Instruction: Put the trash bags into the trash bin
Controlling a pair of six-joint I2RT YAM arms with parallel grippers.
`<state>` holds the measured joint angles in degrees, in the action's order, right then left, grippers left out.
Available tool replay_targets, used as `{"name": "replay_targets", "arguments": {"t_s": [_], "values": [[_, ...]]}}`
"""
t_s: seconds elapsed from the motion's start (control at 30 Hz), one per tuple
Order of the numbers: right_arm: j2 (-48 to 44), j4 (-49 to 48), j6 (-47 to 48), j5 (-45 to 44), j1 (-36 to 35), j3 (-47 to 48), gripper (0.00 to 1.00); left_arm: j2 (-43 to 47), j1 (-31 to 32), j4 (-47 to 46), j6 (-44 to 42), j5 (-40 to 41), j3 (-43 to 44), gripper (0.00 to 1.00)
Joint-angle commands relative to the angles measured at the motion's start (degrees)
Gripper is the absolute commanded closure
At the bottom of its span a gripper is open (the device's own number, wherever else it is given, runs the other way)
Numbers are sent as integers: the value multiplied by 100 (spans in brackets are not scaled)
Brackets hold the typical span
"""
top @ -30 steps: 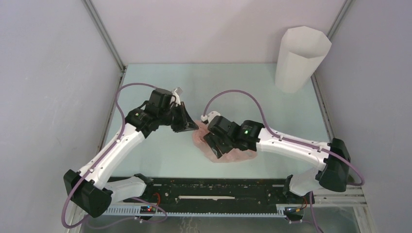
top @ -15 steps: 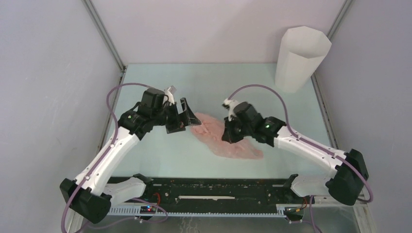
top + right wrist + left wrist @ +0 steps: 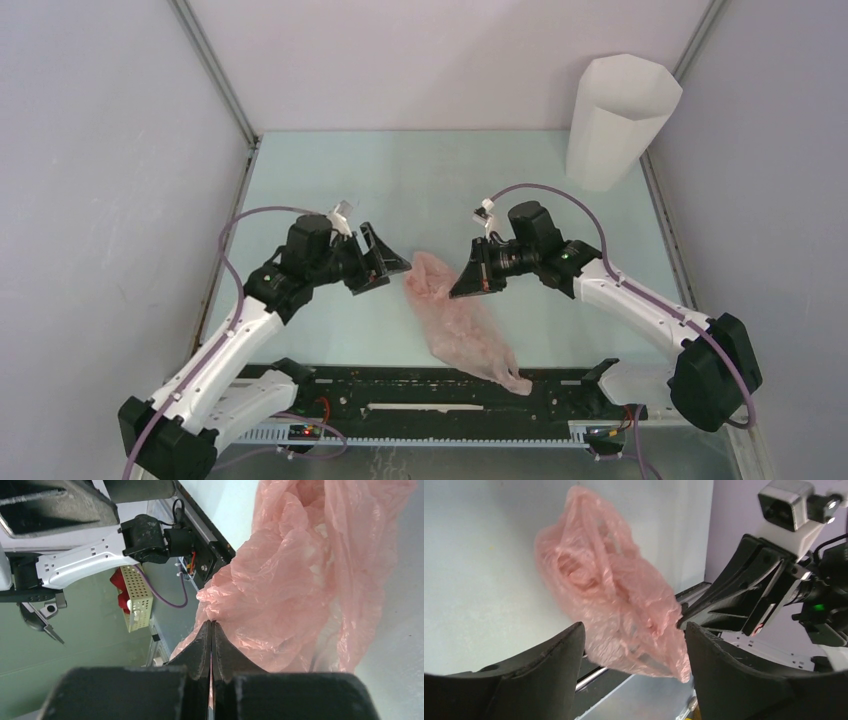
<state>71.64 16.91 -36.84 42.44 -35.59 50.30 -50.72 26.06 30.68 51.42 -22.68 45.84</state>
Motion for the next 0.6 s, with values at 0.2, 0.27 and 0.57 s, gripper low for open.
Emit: {"name": "replay_targets", "arguments": {"t_s": [0.2,0.27,0.57], "values": [[-61,68,84,234,53,76,100,-1661,785,-313,212,493,796,36],[-77,42,72,239,45,76,100,-1916,1078,169,-16,995,1105,35],[-224,231,322,310,73,76,100,-2890,1325,73,-258,1511,1615,65]]}}
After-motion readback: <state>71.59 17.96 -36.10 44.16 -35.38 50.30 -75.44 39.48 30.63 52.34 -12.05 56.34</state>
